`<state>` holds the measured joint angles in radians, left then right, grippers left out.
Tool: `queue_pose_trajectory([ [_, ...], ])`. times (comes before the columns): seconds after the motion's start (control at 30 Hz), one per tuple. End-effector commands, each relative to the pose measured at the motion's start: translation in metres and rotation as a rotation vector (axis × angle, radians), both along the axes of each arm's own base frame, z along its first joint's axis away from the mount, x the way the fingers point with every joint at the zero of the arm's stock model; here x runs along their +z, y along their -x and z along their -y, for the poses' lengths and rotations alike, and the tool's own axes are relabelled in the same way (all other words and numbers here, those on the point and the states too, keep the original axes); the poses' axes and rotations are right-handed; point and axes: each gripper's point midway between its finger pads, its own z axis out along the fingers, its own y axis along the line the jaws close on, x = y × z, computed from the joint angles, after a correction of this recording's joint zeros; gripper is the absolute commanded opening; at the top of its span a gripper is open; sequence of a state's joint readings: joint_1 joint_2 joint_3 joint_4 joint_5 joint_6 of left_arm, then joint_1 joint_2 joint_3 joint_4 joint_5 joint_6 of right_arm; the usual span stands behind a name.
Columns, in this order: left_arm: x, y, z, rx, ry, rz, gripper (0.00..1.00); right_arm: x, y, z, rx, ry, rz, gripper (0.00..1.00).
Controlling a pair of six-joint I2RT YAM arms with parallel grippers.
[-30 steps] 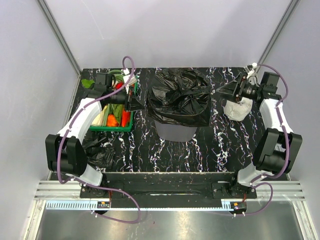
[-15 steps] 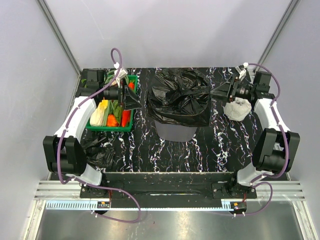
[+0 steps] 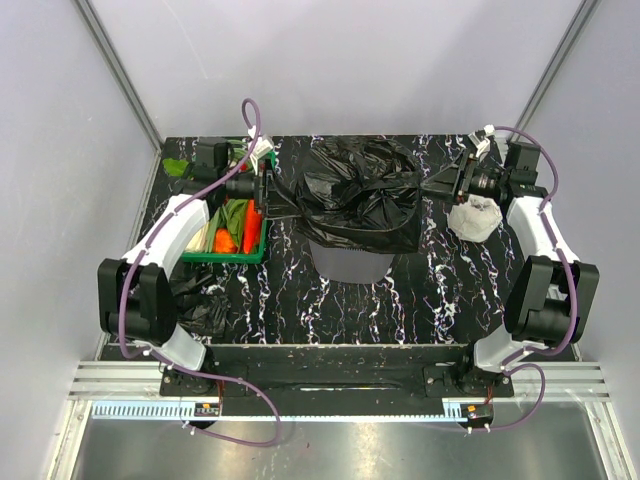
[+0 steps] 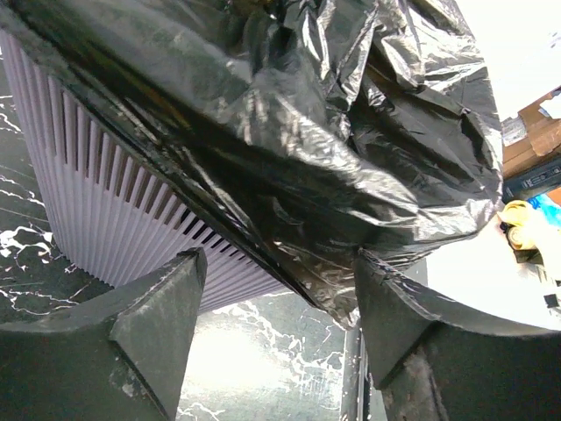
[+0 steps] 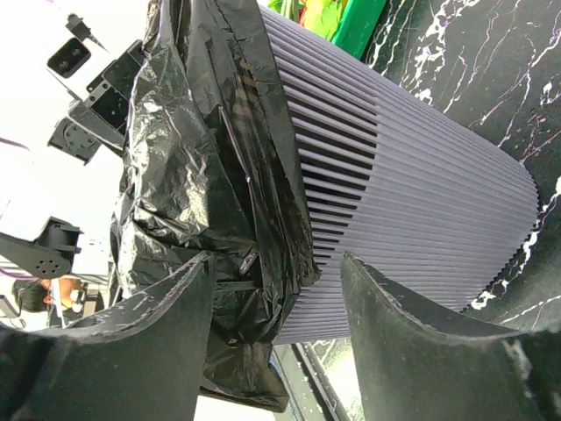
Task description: Put the trash bags into the trash bin
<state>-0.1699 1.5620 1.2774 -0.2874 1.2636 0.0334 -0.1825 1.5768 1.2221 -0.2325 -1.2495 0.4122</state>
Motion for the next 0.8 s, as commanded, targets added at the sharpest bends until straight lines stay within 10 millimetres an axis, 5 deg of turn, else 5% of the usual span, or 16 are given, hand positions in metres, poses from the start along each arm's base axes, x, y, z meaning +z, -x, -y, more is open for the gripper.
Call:
queue_pose_trajectory([
  [0.0,0.004,-0.003,0.004,-0.028,0.034,0.049,0.66,0.003,0.002,-0.006,0.044,-0.012,0.032,0.61],
  [0.17,0.002,-0.001,0.006,-0.043,0.038,0.048,0.36,0.003,0.006,-0.012,0.078,-0.024,0.032,0.49],
  [0.3,0.001,-0.001,0.008,-0.045,0.036,0.050,0.23,0.004,0.008,-0.018,0.100,-0.026,0.042,0.42],
  [0.47,0.001,-0.001,0.009,-0.044,0.034,0.051,0.16,0.006,0.013,-0.023,0.135,-0.041,0.052,0.34],
  [0.63,0.000,-0.001,0.009,-0.038,0.031,0.047,0.00,0.005,0.014,-0.024,0.139,-0.036,0.058,0.09],
  [0.77,-0.003,-0.001,0.007,-0.019,0.009,0.044,0.00,0.002,0.014,-0.022,0.116,0.005,0.081,0.00],
])
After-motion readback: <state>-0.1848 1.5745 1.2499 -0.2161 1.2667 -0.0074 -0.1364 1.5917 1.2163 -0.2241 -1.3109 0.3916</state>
